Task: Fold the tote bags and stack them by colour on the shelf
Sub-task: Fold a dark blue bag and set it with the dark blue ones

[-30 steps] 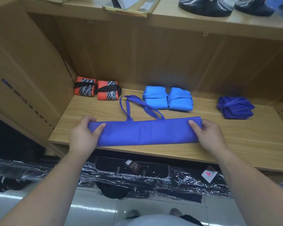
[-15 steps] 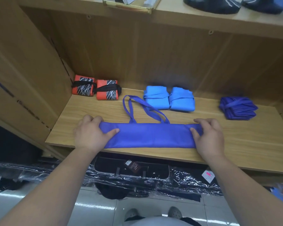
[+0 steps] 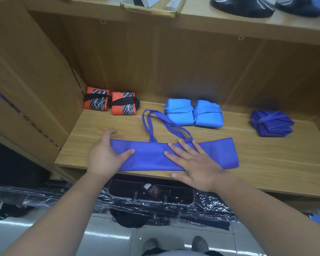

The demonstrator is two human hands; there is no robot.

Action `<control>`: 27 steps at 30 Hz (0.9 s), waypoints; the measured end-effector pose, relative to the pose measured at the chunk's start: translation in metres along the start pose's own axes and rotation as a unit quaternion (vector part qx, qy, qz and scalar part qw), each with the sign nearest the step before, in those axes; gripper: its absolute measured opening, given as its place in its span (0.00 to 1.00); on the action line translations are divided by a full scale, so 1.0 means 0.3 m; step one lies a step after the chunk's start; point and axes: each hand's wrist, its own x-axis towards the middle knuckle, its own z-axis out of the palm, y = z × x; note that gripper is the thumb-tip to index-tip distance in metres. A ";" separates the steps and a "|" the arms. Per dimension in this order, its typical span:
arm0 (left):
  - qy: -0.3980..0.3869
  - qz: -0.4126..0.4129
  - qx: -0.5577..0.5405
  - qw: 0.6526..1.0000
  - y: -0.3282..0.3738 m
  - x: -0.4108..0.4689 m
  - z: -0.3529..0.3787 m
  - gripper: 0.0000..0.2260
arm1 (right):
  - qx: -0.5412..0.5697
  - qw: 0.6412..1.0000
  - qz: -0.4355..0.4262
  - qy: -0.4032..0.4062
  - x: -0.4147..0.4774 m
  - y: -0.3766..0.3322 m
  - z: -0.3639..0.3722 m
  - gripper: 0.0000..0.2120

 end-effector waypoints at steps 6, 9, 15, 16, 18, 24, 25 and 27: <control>-0.017 -0.216 -0.511 0.832 0.025 -0.080 -0.052 0.13 | -0.011 1.000 0.003 -0.009 0.004 -0.006 0.002 0.36; -0.031 -0.226 -0.607 0.761 0.041 -0.112 -0.041 0.05 | -0.011 1.000 0.010 -0.010 0.007 -0.029 0.006 0.40; 0.041 -0.222 -0.621 0.751 0.137 -0.106 0.013 0.10 | 0.022 1.000 0.001 0.009 0.015 -0.095 0.011 0.43; 0.061 -0.233 -0.618 0.748 0.145 -0.092 0.022 0.08 | 0.033 0.999 -0.013 0.017 0.011 -0.093 0.009 0.43; 0.096 -0.261 -0.614 0.739 0.157 -0.061 0.033 0.05 | 0.060 0.997 -0.039 0.020 0.002 -0.078 0.005 0.41; 0.172 -0.304 -0.585 0.732 0.171 -0.026 0.068 0.06 | 0.087 0.994 -0.053 0.030 -0.001 -0.040 0.002 0.38; 0.180 -0.307 -0.575 0.736 0.177 -0.030 0.069 0.06 | 0.075 0.996 -0.047 0.026 0.001 -0.043 0.001 0.37; 0.198 -0.290 -0.546 0.760 0.199 -0.037 0.064 0.06 | 0.059 0.998 -0.031 0.012 0.008 -0.050 -0.005 0.38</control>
